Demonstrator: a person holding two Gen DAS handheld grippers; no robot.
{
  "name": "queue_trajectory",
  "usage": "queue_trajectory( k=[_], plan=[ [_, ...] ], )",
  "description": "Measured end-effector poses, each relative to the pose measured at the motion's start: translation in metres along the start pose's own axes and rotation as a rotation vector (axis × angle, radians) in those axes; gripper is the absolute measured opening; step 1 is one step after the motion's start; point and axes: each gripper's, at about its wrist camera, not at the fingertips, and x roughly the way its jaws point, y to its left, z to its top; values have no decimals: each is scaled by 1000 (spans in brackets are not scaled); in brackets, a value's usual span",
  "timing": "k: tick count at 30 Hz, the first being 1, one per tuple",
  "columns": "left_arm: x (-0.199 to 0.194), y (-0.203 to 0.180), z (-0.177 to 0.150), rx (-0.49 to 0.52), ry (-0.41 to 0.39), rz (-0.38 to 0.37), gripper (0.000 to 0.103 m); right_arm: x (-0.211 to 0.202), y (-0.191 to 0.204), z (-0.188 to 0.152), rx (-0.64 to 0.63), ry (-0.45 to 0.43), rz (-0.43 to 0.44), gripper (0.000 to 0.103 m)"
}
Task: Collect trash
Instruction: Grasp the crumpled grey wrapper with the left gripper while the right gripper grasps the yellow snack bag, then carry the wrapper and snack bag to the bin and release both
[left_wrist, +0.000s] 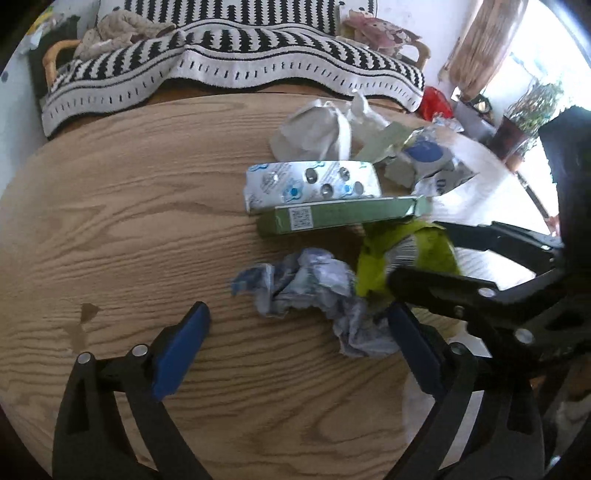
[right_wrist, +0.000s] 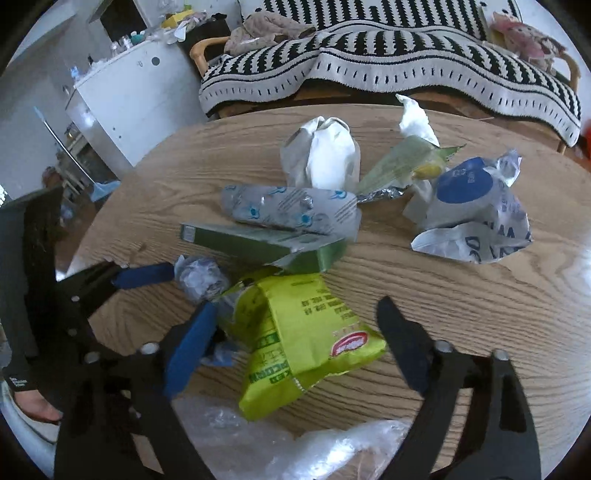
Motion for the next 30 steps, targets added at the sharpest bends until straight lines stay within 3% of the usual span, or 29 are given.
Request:
queue_trajectory(
  k=[4,5,6,7,8,11,17,30],
  plan=[
    [6,-10,2,29,-4,32,93,1,0,3,-27,28,-1,82],
    [6,-12,1,39,-9,30,83,3,-1,3,-29,35,1,80],
    [7,-19,1,82,-22,43,74,4,-2,4,-28,37,7,71],
    [6,-22,1,104,-32,61,48,5,-4,3,-23,40,22,60],
    [6,-22,2,103,-36,70,27,5,-5,2,-9,30,35,59],
    [1,-5,3,-9,-37,-16,23,-1,-13,-1,26,3,54,54],
    [-19,1,4,-19,-110,7,23,-22,-25,-4,80,-80,41,53],
    [-22,11,0,-49,-101,4,23,-32,-20,-8,47,-96,-1,53]
  ],
)
